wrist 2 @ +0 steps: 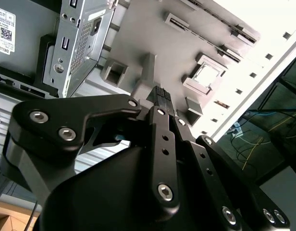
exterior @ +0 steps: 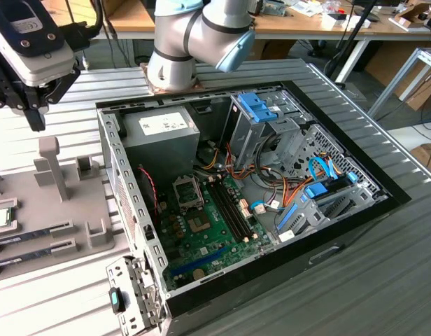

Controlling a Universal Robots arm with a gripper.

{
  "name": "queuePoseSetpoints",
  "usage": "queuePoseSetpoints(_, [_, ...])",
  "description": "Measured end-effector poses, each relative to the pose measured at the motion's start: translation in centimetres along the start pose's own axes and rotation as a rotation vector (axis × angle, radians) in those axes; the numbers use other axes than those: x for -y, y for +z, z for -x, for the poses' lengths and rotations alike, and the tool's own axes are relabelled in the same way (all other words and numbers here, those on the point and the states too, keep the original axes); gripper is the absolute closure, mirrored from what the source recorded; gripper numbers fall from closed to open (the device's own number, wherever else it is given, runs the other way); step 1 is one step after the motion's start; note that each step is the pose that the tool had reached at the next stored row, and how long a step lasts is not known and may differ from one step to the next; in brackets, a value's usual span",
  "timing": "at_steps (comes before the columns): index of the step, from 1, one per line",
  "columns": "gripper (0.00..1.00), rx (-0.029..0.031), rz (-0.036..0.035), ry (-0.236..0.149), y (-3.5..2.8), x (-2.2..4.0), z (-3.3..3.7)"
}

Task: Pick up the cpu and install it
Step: 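Reach for the cpu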

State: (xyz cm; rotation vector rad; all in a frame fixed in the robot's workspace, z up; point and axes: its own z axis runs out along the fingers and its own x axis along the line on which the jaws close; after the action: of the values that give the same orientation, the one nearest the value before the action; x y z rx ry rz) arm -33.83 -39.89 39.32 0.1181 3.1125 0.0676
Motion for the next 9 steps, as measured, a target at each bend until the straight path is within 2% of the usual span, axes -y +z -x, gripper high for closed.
queuePoseSetpoints(9, [0.89, 0.0001, 0.0001, 0.0, -0.01, 0.05, -0.68])
